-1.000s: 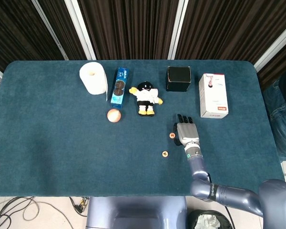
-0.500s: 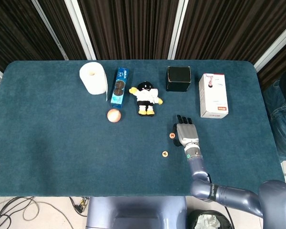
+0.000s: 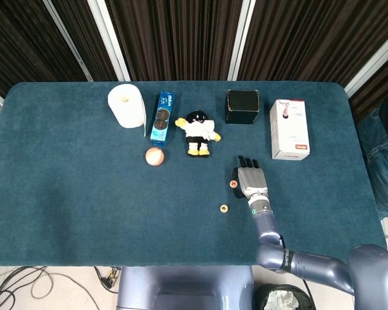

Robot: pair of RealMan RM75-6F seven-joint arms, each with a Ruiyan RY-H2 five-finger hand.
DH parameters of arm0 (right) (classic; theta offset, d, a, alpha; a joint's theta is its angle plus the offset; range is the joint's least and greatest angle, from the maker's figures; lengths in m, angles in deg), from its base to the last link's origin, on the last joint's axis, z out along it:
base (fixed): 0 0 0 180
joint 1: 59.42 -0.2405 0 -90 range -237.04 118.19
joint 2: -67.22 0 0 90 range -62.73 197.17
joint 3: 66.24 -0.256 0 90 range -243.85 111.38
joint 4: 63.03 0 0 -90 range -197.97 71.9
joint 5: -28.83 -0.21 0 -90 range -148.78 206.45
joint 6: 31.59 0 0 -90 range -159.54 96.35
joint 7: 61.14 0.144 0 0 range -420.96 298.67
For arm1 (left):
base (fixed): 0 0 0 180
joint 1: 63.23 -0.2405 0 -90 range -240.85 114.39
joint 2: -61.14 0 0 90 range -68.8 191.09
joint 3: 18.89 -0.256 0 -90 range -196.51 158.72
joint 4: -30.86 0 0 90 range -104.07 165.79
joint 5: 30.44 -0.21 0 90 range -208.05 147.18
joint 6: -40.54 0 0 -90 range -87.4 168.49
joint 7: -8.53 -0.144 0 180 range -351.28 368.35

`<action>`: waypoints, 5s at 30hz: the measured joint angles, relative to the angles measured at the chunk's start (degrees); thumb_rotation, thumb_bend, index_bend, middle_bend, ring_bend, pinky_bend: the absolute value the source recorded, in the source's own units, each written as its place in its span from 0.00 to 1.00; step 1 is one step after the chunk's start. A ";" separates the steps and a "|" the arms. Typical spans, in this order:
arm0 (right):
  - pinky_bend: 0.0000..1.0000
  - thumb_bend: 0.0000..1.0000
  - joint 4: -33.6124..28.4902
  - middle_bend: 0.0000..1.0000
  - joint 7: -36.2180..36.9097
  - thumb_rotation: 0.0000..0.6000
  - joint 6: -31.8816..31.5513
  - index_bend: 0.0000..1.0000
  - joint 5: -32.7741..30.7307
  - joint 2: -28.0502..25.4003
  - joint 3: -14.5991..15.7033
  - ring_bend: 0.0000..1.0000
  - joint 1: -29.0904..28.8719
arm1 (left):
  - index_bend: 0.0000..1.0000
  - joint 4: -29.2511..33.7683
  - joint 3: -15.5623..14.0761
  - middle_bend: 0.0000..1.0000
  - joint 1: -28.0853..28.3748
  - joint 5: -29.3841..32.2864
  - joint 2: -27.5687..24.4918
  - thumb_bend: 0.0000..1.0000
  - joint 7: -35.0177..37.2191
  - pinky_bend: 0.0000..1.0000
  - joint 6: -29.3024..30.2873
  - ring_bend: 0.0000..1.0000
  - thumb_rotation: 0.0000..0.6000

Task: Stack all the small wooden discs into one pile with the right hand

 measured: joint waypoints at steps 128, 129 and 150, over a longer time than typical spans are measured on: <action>0.00 0.41 -7.03 0.00 0.51 1.00 -0.80 0.47 -3.66 -11.19 0.79 0.00 1.72 | 0.10 0.55 0.10 0.00 0.03 1.16 -0.04 0.15 -0.86 0.02 0.01 0.00 1.00; 0.00 0.41 -7.18 0.00 0.44 1.00 -0.87 0.47 -3.66 -11.24 0.76 0.00 1.69 | 0.10 0.54 0.10 0.00 0.03 1.18 -0.04 0.15 -0.85 0.02 0.00 0.00 1.00; 0.00 0.41 -17.68 0.00 -3.53 1.00 -7.37 0.40 3.37 -9.54 2.61 0.00 0.17 | 0.10 0.60 0.06 0.00 0.07 1.39 -0.23 0.15 -0.72 0.02 -0.26 0.00 1.00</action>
